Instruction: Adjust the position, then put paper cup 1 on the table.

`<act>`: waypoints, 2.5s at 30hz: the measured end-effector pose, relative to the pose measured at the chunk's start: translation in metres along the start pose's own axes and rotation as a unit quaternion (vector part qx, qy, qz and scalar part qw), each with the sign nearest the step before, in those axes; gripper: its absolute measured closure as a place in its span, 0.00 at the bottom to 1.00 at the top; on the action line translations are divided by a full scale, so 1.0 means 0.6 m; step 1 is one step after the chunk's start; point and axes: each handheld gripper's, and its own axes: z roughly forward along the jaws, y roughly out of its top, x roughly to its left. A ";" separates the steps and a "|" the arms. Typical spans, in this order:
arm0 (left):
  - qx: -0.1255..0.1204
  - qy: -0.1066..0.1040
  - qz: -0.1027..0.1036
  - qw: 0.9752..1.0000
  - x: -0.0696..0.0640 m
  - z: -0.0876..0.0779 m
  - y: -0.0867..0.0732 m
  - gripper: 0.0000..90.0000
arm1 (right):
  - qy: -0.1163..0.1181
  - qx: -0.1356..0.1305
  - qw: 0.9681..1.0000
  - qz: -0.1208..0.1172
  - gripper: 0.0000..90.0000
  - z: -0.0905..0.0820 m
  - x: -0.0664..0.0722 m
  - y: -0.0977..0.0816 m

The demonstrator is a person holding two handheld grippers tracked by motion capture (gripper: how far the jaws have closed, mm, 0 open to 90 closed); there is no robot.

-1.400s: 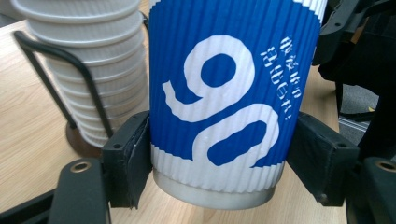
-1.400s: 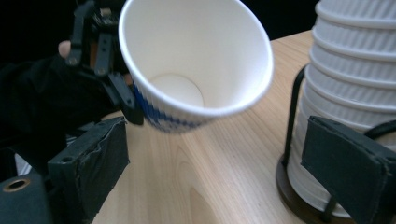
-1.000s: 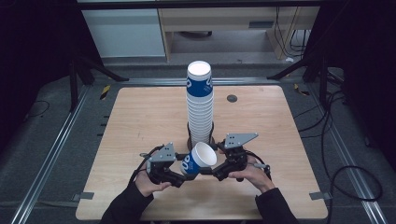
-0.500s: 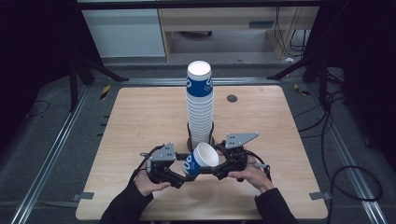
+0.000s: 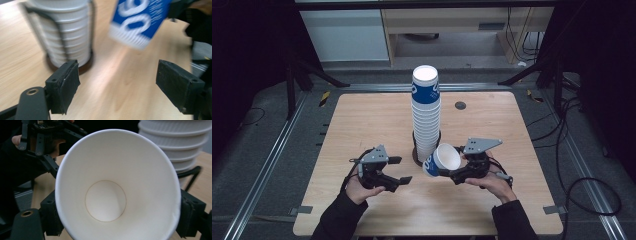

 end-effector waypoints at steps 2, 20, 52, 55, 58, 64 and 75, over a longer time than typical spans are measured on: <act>-0.003 0.017 -0.013 1.000 0.012 -0.008 -0.004 0.21 | -0.023 0.001 1.000 0.001 0.19 -0.011 -0.004 0.002; -0.013 0.105 -0.082 0.991 0.072 -0.037 -0.033 0.21 | -0.237 0.058 0.969 0.036 0.18 -0.078 -0.061 0.003; 0.003 0.134 -0.095 0.986 0.093 -0.045 -0.044 0.20 | -0.349 0.209 0.907 0.108 0.18 -0.054 -0.209 -0.033; 0.005 0.132 -0.094 0.987 0.093 -0.044 -0.044 0.20 | -0.347 0.226 0.904 0.110 0.18 -0.051 -0.217 -0.042; 0.005 0.132 -0.094 0.987 0.094 -0.043 -0.044 0.20 | -0.344 0.230 0.902 0.122 0.18 -0.050 -0.225 -0.050; 0.005 0.132 -0.095 0.987 0.094 -0.044 -0.045 0.20 | -0.343 0.240 0.899 0.129 0.17 -0.051 -0.232 -0.059; 0.006 0.131 -0.095 0.987 0.094 -0.044 -0.045 0.20 | -0.345 0.227 0.901 0.131 0.08 -0.054 -0.233 -0.058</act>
